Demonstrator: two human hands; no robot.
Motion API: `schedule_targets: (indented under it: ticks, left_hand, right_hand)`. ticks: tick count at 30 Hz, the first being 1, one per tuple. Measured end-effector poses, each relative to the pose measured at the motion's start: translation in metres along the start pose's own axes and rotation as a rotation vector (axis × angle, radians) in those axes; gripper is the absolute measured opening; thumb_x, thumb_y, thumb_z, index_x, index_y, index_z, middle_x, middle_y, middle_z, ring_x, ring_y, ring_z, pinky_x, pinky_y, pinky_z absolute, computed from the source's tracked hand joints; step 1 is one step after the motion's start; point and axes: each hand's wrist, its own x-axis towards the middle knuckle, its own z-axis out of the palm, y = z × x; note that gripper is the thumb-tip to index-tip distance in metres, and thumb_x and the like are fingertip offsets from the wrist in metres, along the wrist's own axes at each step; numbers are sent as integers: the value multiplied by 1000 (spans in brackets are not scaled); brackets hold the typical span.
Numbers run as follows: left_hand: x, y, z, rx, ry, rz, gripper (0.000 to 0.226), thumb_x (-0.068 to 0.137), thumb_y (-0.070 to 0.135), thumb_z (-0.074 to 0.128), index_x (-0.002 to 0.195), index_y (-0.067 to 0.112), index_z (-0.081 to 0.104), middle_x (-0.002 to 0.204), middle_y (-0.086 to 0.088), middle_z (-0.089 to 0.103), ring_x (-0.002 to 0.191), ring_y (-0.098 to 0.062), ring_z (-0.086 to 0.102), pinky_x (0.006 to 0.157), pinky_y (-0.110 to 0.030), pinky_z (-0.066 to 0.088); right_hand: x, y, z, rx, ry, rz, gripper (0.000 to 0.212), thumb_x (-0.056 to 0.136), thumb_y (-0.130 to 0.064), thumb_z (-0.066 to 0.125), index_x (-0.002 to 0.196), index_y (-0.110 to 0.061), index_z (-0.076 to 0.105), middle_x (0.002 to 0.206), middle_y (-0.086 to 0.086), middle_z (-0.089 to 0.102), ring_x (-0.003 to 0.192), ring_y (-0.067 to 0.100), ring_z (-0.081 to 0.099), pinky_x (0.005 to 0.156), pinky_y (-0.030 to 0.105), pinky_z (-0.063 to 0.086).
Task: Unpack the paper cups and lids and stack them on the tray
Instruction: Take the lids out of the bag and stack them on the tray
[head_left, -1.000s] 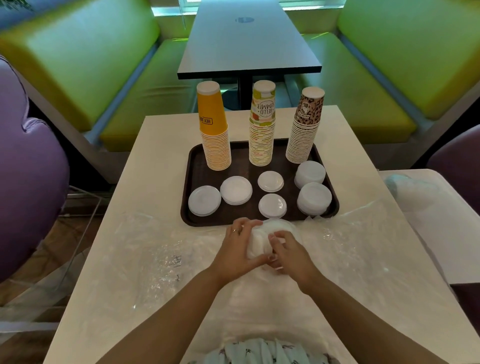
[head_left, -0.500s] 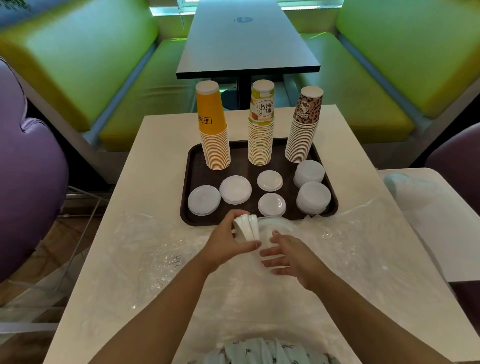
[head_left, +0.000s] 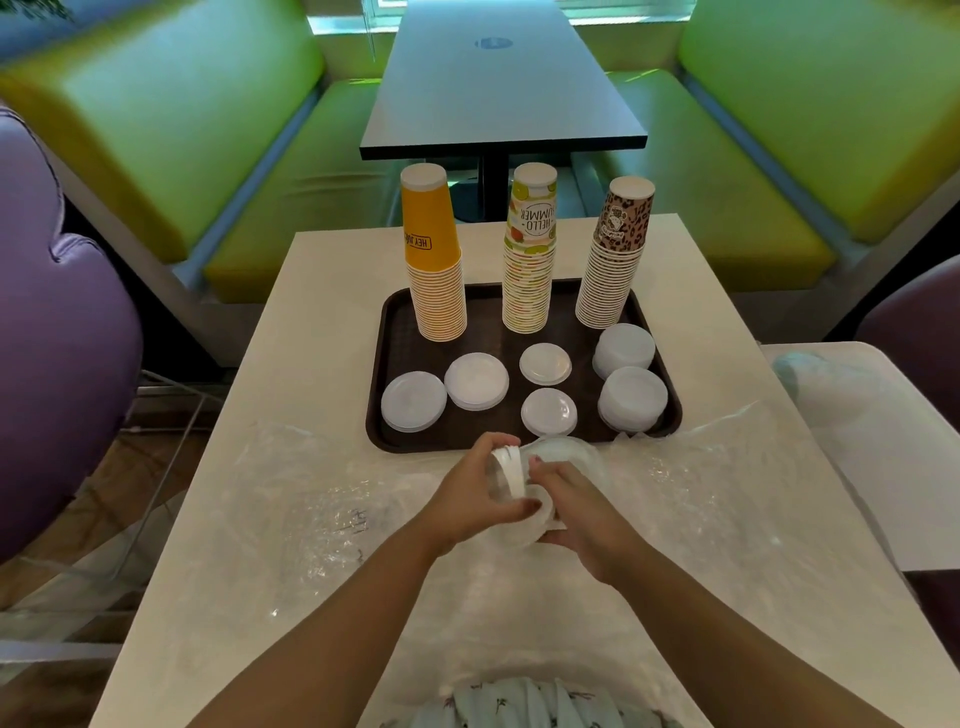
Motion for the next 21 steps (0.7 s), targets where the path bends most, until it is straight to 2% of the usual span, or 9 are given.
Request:
schedule_targets:
  ticks: [3, 6, 9, 11, 14, 16, 19, 21]
  left_hand:
    - [-2, -7, 3, 8, -44, 1, 84, 67, 20, 85, 128, 39, 32, 121, 13, 47, 109, -9, 52, 91, -32, 53]
    - [-2, -9, 2, 141, -24, 36, 82, 64, 23, 86, 121, 42, 31, 118, 14, 47, 105, -10, 52, 85, -30, 55]
    - [3, -1, -2, 249, 49, 29, 80, 63, 31, 86, 117, 42, 28, 121, 10, 44, 105, -8, 48, 75, -14, 48]
    - [4, 6, -4, 309, 36, 16, 82, 61, 35, 87, 118, 41, 28, 122, 9, 39, 106, -9, 46, 76, -13, 45]
    - [4, 18, -6, 436, -16, 51, 87, 58, 38, 88, 124, 36, 31, 125, 9, 33, 112, -13, 43, 89, -28, 50]
    - [4, 26, -9, 472, -57, 83, 89, 58, 39, 88, 125, 35, 30, 128, 11, 31, 116, -11, 39, 93, -30, 48]
    - [5, 39, -11, 429, -117, 85, 86, 61, 36, 87, 126, 36, 31, 128, 15, 35, 115, -8, 41, 86, -21, 47]
    - [4, 45, -10, 403, -47, 99, 84, 63, 34, 87, 126, 35, 32, 124, 15, 39, 111, -8, 44, 79, -13, 44]
  right_hand:
    - [3, 4, -2, 50, 66, 0, 33, 97, -35, 49, 125, -16, 51, 120, 7, 58, 106, 24, 59, 85, 41, 55]
    - [4, 7, -4, 16, 101, -53, 25, 96, -19, 53, 120, -17, 52, 120, 7, 57, 107, 23, 58, 88, 41, 54]
    - [4, 10, -6, -78, 127, -136, 26, 92, -4, 56, 110, -23, 56, 119, 4, 59, 109, 20, 58, 91, 39, 53]
    - [4, 8, -6, -149, 189, -207, 25, 90, -5, 59, 108, -23, 59, 114, 0, 62, 106, 16, 58, 88, 36, 54]
    - [1, 0, -5, -120, 269, -319, 20, 87, -12, 65, 104, -22, 62, 102, -6, 64, 96, 9, 60, 79, 27, 54]
    - [-3, -6, -4, -80, 287, -371, 16, 87, -14, 66, 94, -28, 61, 96, -10, 64, 90, 5, 60, 72, 19, 50]
    - [-4, -13, -4, -15, 285, -408, 16, 88, -18, 64, 91, -33, 59, 98, -9, 64, 94, 10, 60, 80, 28, 54]
    - [-5, -17, -5, 64, 210, -408, 10, 91, -23, 60, 96, -31, 60, 104, -3, 64, 101, 16, 60, 85, 35, 55]
